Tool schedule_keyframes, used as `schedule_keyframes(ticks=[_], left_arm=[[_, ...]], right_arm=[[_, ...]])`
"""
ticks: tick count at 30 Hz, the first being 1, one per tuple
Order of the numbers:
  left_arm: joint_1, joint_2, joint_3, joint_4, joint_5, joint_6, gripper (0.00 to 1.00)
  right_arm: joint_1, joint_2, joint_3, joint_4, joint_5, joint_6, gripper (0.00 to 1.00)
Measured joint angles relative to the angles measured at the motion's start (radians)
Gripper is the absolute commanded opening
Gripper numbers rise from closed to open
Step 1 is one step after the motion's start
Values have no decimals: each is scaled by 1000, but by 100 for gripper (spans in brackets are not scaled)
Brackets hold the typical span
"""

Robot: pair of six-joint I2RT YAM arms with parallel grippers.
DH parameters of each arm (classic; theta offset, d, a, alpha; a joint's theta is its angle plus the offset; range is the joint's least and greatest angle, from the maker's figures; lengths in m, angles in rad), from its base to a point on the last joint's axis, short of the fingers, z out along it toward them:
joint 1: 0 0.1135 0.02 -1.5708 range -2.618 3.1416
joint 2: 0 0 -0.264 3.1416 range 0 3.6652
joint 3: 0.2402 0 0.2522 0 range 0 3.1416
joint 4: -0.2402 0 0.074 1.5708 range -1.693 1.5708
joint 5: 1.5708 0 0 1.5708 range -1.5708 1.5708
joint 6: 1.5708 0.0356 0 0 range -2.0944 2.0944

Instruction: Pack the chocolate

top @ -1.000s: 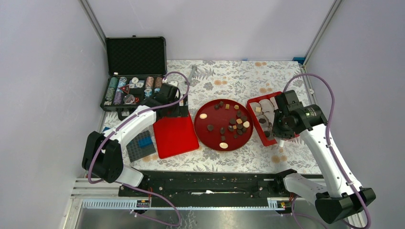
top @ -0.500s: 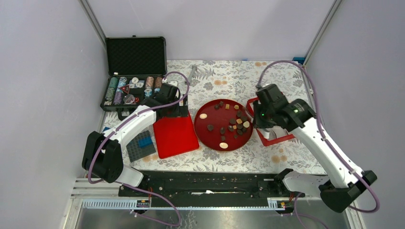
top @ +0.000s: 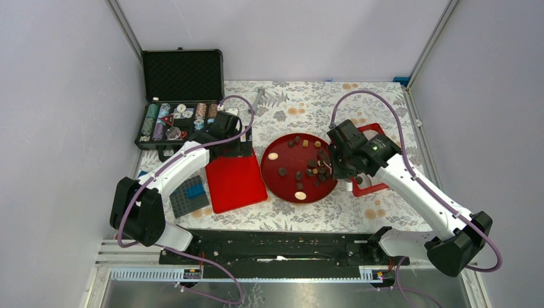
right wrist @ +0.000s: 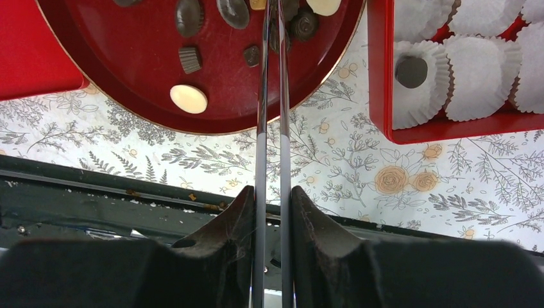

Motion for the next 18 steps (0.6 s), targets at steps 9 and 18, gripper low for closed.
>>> schedule_keyframes(ticks=[9, 18], left_arm=[[0, 0, 13, -1, 0, 0, 99], [0, 0, 13, 0, 0, 0, 99]], right_arm=[[6, 6, -16, 25, -34, 2, 37], [24, 57, -19, 63, -61, -2, 45]])
